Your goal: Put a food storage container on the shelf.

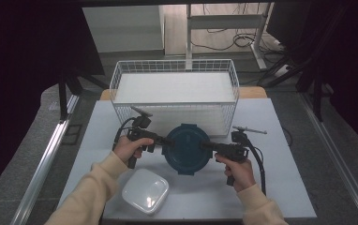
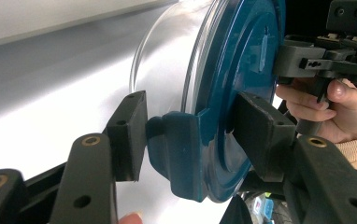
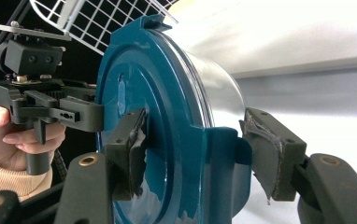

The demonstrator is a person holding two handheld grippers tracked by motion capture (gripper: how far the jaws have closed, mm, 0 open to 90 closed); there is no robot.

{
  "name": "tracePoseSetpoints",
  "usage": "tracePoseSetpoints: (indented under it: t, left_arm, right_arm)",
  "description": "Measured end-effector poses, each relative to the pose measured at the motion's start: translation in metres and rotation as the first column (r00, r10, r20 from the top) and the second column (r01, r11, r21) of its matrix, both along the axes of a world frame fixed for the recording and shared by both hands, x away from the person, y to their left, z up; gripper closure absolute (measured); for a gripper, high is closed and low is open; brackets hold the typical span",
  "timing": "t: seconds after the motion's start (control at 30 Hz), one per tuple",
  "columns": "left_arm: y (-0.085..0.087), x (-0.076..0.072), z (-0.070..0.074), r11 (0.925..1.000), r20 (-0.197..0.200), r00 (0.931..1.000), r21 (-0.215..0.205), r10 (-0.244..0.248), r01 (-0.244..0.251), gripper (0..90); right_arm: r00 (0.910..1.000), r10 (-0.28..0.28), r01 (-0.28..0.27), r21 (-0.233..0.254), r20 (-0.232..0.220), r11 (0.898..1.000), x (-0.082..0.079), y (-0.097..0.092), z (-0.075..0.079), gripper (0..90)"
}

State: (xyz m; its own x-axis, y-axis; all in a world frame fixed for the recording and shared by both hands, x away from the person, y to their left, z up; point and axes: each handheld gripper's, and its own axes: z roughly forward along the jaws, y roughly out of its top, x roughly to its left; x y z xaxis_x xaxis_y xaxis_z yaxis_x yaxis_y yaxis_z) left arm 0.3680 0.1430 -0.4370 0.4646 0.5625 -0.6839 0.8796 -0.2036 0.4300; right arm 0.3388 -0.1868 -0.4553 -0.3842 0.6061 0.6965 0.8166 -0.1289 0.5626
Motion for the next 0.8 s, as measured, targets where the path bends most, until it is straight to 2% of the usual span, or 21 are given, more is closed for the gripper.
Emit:
tracePoseSetpoints:
  t: [0.33, 0.6, 0.8]
  left_arm:
    - [0.007, -0.007, 0.013, 0.9997, 0.025, 0.9994, -0.009, 0.023, -0.022, 45.3]
    - [0.011, -0.011, 0.02, 0.9992, 0.037, 0.9985, -0.006, 0.04, -0.04, 45.3]
    - [0.013, -0.012, 0.029, 0.9987, 0.046, 0.9977, -0.016, 0.049, -0.049, 45.3]
  right_arm:
    - [0.9989, 0.011, -0.01, -0.002, 0.046, 1.0, -0.001, 0.007, 0.014, 41.3]
    - [0.9982, 0.026, -0.026, 0.003, 0.055, 1.0, 0.0, 0.011, 0.02, 41.3]
    - [0.9968, 0.033, -0.033, -0.005, 0.073, 0.999, 0.001, 0.013, 0.03, 41.3]
